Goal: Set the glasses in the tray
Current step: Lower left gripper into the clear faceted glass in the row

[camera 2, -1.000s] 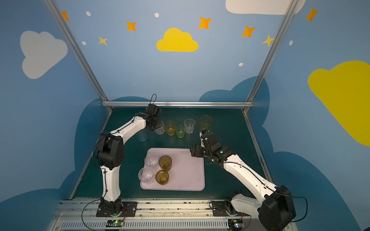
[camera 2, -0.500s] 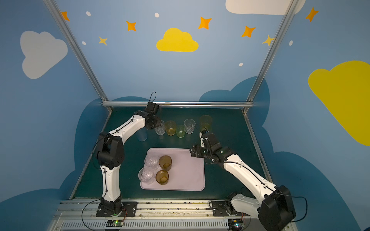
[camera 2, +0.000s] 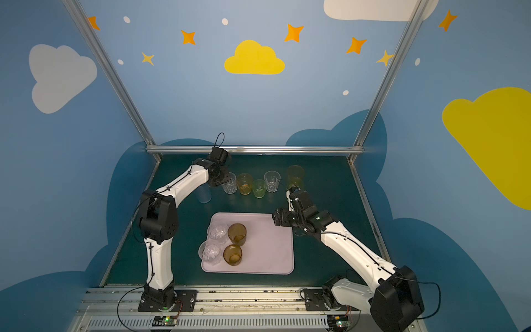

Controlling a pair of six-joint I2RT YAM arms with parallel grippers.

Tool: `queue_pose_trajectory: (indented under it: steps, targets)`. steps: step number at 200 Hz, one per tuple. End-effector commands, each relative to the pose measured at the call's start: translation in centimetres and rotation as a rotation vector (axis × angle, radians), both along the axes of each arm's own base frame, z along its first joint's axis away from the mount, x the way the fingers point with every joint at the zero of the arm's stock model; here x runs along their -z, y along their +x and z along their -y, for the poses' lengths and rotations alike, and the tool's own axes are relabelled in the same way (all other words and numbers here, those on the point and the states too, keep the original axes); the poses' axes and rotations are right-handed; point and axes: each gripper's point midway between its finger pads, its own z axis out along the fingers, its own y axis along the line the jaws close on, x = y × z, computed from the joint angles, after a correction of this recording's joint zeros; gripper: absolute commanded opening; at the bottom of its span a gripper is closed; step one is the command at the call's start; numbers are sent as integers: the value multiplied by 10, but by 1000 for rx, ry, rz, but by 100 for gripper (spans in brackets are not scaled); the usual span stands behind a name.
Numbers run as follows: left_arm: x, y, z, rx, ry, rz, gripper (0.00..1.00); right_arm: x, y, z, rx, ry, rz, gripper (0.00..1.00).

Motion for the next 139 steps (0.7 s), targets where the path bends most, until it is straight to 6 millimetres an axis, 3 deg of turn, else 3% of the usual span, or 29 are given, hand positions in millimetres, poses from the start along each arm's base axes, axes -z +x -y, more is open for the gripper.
queue_pose_trajectory:
  steps: [1,36,64,139]
  targets:
    - [-2,-4,-9,-7,44,-18,36,4,-1,1,7,7,-16,86]
    - [3,-1,-6,12,39,-29,37,3,-2,1,10,11,-15,86]
    - [5,2,-3,24,33,-33,30,2,-1,1,10,11,-12,86]
    - [12,5,-3,40,41,-38,27,2,0,1,15,7,-20,86]
